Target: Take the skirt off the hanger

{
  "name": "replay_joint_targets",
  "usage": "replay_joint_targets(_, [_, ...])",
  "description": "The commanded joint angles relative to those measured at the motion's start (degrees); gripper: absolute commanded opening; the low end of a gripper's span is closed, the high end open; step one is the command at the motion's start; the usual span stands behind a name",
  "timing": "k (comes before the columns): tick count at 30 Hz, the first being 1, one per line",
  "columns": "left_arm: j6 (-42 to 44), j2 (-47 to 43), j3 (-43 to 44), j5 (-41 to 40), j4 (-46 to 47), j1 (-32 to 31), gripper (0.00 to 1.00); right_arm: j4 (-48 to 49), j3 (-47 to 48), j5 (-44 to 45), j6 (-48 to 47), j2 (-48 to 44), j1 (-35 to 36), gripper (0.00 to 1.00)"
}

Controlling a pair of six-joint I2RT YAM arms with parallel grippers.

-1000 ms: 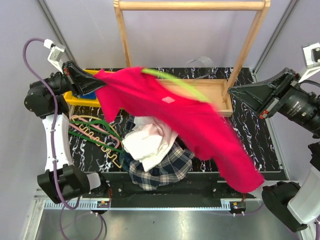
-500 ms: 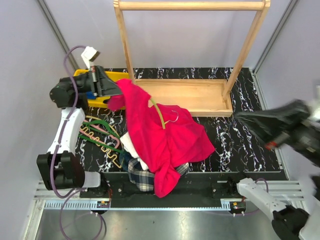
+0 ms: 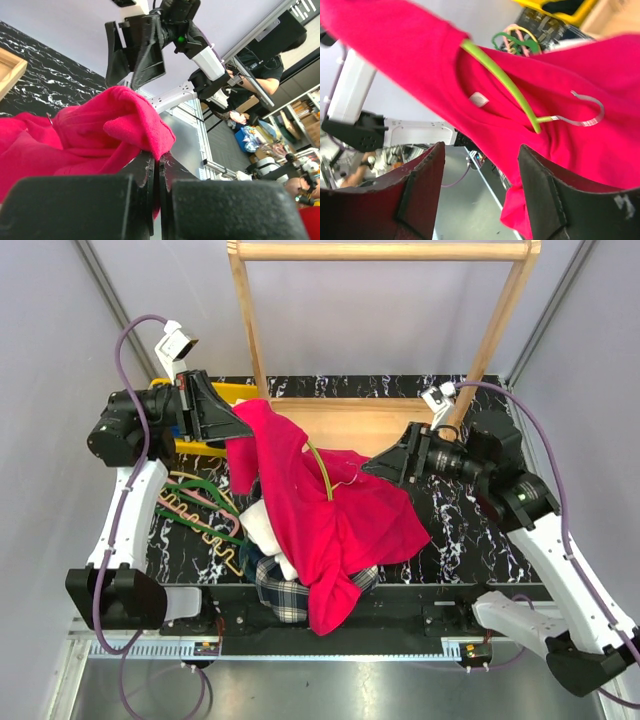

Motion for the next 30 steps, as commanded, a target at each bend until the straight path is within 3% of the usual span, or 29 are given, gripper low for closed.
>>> replay_joint_targets(1, [-0.50,-0.17,-0.03,5.64,19.06,0.08,0.00,12.53,-2.08,-5.18,-4.38,3.62,3.48,0.70])
replay_joint_targets(7, [-0.50,-0.61,-0.55,5.99,18.97,0.17,0.00,15.81,-2.28,-0.54,-12.98,9.50,8.58,0.68])
replay_joint_targets(15, [-0.50,-1.58,-1.79,6.16,19.06,0.08,0.00,17.66,6.16,3.60,-24.41,18.12,9.38,0.65])
replay_joint_targets(23, [-0.41,-1.75,-2.05,5.99,19.06,0.08,0.00,20.47,7.66,-1.94,-22.06,21.64,9.64,0.64])
replay_joint_targets(30, [-0.41,-1.49,-1.26,5.90,18.88,0.08,0.00,19.07,5.81,2.45,-24.24,20.85,13.14,0.62])
